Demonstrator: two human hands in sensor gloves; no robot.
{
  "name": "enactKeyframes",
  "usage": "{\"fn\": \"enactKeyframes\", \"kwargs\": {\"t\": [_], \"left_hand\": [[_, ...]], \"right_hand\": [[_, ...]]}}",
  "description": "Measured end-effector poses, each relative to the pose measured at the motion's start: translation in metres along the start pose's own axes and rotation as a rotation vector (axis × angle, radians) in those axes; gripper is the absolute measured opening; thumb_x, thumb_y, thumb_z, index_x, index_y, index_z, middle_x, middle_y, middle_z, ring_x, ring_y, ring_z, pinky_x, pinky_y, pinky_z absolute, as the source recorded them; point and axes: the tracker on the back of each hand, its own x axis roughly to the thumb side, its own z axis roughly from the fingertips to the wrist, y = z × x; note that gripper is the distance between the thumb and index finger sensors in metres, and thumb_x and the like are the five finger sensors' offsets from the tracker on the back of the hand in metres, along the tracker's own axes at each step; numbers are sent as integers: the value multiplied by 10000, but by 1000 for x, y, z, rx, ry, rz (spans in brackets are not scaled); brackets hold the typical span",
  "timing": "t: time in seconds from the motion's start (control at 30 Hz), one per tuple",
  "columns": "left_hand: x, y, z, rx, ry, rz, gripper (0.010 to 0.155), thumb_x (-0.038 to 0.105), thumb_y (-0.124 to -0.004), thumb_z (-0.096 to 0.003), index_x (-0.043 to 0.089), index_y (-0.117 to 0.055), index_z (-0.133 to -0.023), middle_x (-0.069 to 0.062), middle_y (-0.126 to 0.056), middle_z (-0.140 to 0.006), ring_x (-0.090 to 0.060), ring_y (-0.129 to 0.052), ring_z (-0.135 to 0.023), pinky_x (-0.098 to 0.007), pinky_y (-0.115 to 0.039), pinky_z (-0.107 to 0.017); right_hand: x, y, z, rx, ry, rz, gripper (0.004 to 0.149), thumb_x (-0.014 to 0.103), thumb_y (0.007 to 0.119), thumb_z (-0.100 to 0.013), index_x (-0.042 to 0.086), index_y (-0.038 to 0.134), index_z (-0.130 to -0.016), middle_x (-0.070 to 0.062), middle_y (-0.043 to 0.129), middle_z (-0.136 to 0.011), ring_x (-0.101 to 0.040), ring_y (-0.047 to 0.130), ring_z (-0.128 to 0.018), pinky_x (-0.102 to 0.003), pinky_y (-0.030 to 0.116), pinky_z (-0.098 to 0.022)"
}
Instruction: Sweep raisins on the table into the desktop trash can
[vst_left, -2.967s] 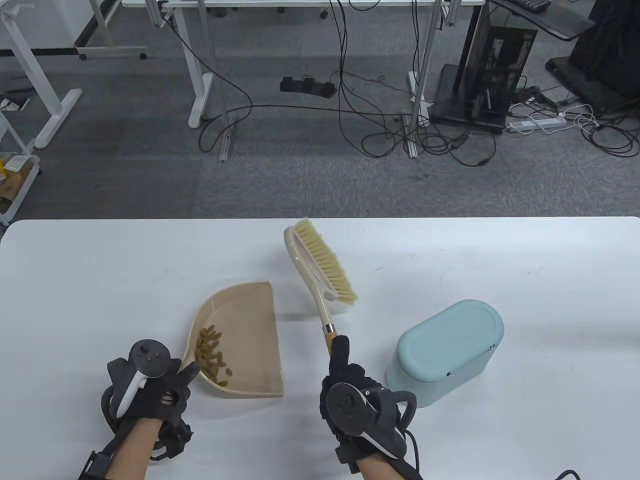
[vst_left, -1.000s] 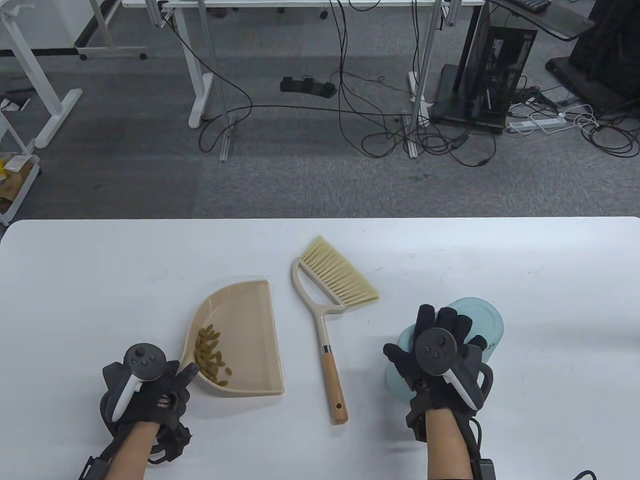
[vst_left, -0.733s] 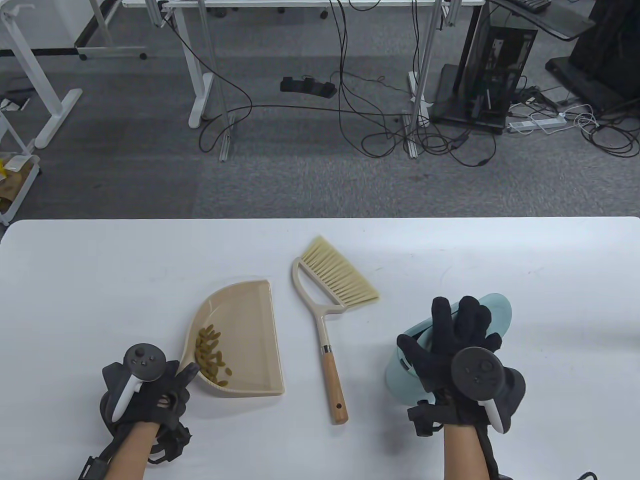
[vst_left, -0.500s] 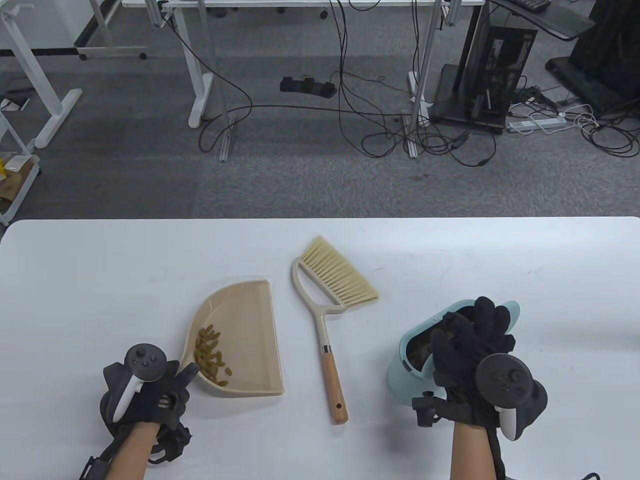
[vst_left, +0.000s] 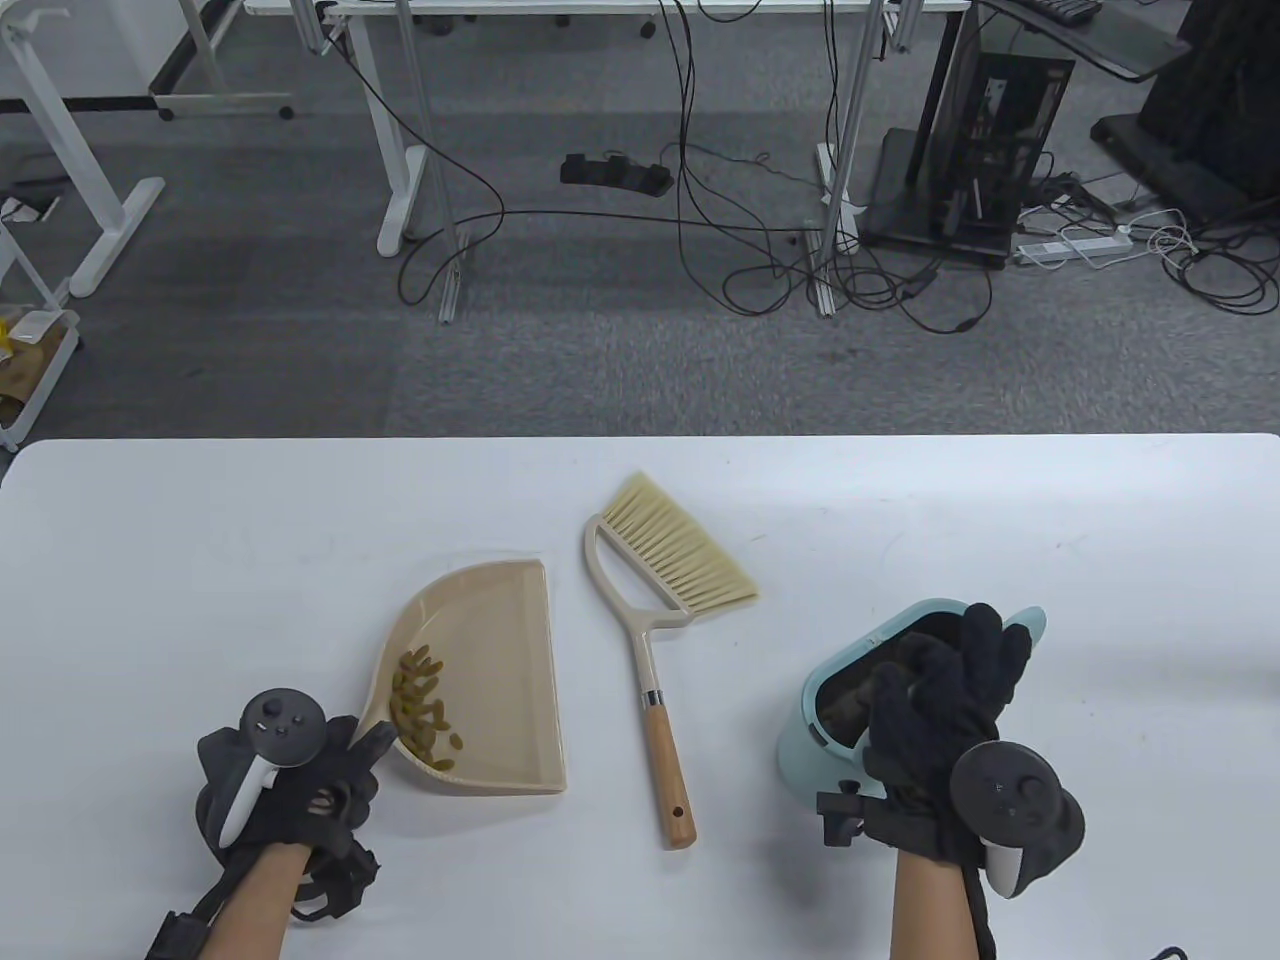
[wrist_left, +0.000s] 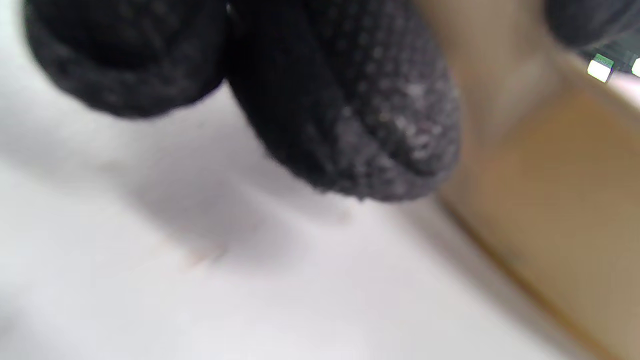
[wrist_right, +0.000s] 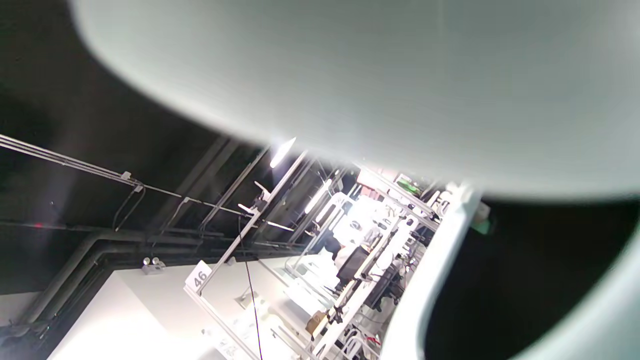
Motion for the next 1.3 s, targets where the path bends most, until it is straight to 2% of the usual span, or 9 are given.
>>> {"fn": "enactKeyframes", "kwargs": {"t": [0.07, 0.13, 0.3, 0.53, 0.63, 0.73, 0.8, 0.87, 1.3], "left_hand": [[11, 11, 5, 37, -51, 30, 658, 647, -632, -481, 175, -753, -924, 28, -1012, -560, -54, -1061, -229, -320, -894, -238], [29, 19, 12, 80, -124, 149, 665, 622, -658, -482, 166, -690, -965, 26, -1008, -598, -62, -1069, -260, -329, -896, -256], [105, 22, 26, -7, -291, 370, 736, 549, -726, -491, 96, -523, -1034, -19, -958, -710, -123, -1065, -377, -377, -879, -330], [234, 1, 51, 0, -492, 312, 745, 507, -746, -507, 68, -461, -1037, -34, -927, -753, -128, -1059, -417, -382, -881, -346], [270, -8, 61, 14, -544, 269, 743, 505, -745, -510, 67, -457, -1037, -36, -923, -757, -130, -1057, -421, -384, -879, -349], [300, -15, 76, 135, -658, 121, 739, 498, -750, -511, 71, -454, -1036, -38, -916, -766, -136, -1054, -431, -391, -874, -359], [310, -17, 87, 264, -767, 3, 716, 502, -748, -513, 87, -481, -1031, -25, -921, -765, -124, -1055, -426, -383, -876, -360], [316, -18, 94, 331, -846, -46, 692, 512, -749, -511, 92, -527, -1014, -9, -937, -748, -105, -1063, -407, -368, -888, -345], [309, -17, 96, 353, -845, -89, 672, 514, -722, -530, 96, -526, -1018, -21, -926, -760, -108, -1056, -407, -371, -881, -343]], "right_hand": [[-1, -3, 1, 6, -6, 10, 503, 515, 620, -571, 151, 613, -919, -115, 196, -1191, -420, 8, -1059, -704, 174, -692], [-3, -5, 3, 1, -13, -2, 506, 521, 615, -572, 153, 611, -921, -111, 192, -1192, -418, 4, -1059, -704, 176, -692], [-7, -5, 6, -8, -13, -37, 506, 526, 605, -576, 163, 600, -928, -91, 172, -1196, -402, -15, -1061, -706, 175, -690], [-10, -5, 9, -11, -18, -69, 504, 534, 592, -580, 175, 587, -933, -73, 150, -1199, -390, -37, -1060, -706, 168, -690], [-10, -6, 9, -10, -19, -76, 505, 534, 592, -582, 175, 583, -936, -69, 143, -1199, -388, -45, -1057, -704, 164, -690], [-10, -7, 10, -7, -22, -78, 508, 538, 590, -582, 177, 580, -939, -69, 139, -1198, -387, -48, -1056, -705, 165, -689], [-11, -8, 11, -9, -22, -86, 507, 537, 590, -583, 179, 579, -940, -65, 137, -1199, -386, -49, -1056, -705, 164, -689], [-11, -8, 11, -4, -22, -95, 507, 539, 590, -584, 181, 575, -943, -61, 132, -1199, -383, -54, -1055, -704, 162, -689], [-12, -7, 11, -4, -24, -100, 512, 548, 583, -585, 189, 566, -950, -51, 121, -1201, -381, -60, -1054, -703, 159, -689]]}}
